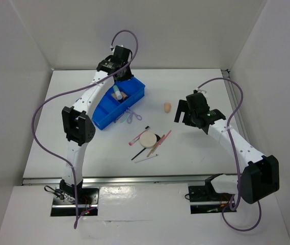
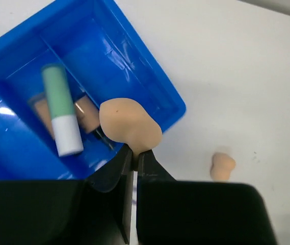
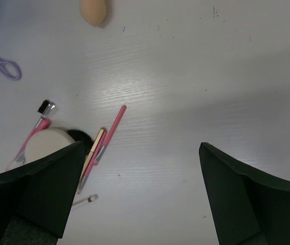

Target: Organize the makeup

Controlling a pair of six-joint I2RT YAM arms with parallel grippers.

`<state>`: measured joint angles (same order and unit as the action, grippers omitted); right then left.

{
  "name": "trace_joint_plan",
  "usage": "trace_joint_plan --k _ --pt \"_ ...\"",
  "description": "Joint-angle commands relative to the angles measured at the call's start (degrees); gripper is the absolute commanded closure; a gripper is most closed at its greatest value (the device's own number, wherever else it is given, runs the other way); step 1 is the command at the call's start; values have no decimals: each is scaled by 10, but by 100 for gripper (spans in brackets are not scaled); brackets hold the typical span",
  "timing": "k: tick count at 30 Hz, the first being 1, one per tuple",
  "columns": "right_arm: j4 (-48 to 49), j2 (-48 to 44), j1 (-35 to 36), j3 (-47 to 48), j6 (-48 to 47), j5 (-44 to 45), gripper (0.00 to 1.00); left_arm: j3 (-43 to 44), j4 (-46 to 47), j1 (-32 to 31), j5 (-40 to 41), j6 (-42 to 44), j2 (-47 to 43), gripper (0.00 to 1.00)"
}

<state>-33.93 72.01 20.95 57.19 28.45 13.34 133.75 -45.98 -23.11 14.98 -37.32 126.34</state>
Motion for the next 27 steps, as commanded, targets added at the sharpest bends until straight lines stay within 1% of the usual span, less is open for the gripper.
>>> trace_joint_plan --k 1,3,4,6,7,8,9,10,12,13,15,16,17,19,20,21,23,24,26,27 --pt "7 8 -3 22 -5 21 0 -6 62 24 -57 25 59 100" --pt "7 14 -3 22 -5 21 0 -33 118 29 -69 18 59 100" --pt "7 14 -3 22 -5 26 0 -33 153 35 -69 18 66 100" --pt "2 19 -3 22 0 32 0 -11 159 35 -44 18 97 100" --pt "2 24 -3 22 0 32 0 4 159 35 -43 24 109 100" --pt "2 24 -3 22 0 32 0 30 152 35 -37 24 122 100" --pt "2 30 -3 22 0 32 0 35 152 35 -37 24 137 93" --pt "2 31 -3 22 0 32 0 35 152 40 -37 24 137 81" --pt "2 44 -3 22 0 32 0 19 172 46 -44 30 137 51" --pt "-4 45 -3 28 0 32 0 13 178 46 -51 30 137 29" --pt "-4 58 -3 34 0 32 0 7 183 46 -61 37 130 13" --pt "-4 58 -3 34 0 32 0 7 183 46 -72 45 130 10" --pt "-4 58 -3 34 6 32 0 7 183 46 -80 52 117 7" --pt "-4 52 -3 34 11 32 0 -3 177 46 -106 58 100 7" --pt "-4 52 -3 34 11 32 0 -11 177 46 -106 66 75 7" --pt "-4 43 -3 34 16 32 0 -21 177 29 -114 73 60 11" --pt "-4 24 -3 27 24 32 0 -51 177 9 -130 100 34 14" --pt "-4 14 -3 19 31 32 0 -59 177 -16 -137 110 23 16" --pt "7 -19 -3 0 38 32 0 -52 156 -46 -144 137 15 17" --pt "7 -32 -3 -6 43 32 0 -43 138 -74 -144 144 15 17"
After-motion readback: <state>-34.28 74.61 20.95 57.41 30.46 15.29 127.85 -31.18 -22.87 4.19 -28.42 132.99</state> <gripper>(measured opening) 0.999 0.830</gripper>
